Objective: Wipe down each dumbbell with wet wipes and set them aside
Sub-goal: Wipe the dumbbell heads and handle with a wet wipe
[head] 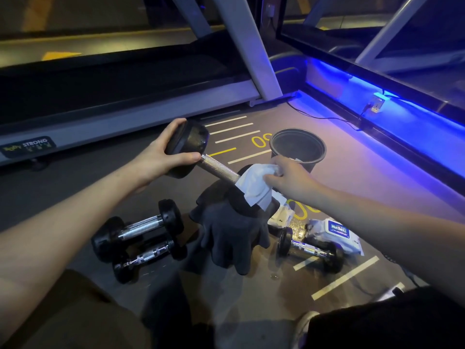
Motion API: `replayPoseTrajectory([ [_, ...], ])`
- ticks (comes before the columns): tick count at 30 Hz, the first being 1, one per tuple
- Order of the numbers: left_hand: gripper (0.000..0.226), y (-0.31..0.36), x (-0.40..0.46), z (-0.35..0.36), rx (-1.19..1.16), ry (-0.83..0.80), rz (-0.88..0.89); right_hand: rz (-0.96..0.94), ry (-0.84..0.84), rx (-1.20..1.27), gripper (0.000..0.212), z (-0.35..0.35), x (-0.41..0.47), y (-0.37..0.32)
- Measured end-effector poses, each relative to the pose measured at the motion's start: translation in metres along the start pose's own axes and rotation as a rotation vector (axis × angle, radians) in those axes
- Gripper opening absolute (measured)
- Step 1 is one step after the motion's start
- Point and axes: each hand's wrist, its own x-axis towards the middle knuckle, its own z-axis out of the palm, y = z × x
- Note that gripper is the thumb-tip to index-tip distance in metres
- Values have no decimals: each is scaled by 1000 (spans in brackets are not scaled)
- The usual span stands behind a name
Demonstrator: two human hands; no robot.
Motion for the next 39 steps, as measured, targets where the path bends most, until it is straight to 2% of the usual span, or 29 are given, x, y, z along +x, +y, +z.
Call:
replayPoseTrajectory([
  [5, 89, -2, 2, 0, -11, 8, -3, 49, -58, 13, 46, 11, 2, 3],
  [8, 89, -3, 3, -1, 13, 6, -5, 58, -84, 62, 70, 19, 3, 3],
  [10, 91, -3, 4, -1, 24, 6, -3, 97, -80, 77, 78, 23, 4, 2],
  [16, 95, -1, 2, 1, 89, -4, -11, 210, -94, 183, 82, 33, 1, -3],
  [22, 114, 3, 1, 2, 193, -7, -45, 302, -77, 355, 77, 42, -1, -3],
  [27, 113, 21, -5, 8, 322, -29, -74, 407, -129, 516, 78, 45, -2, -2],
  [35, 134, 52, -8, 26, 794, 80, -78, 445, -189, 611, 75, 44, -1, 3],
  [39, 124, 56, -8, 37, 1022, 178, -68, 429, -173, 623, 77, 48, -1, 4],
])
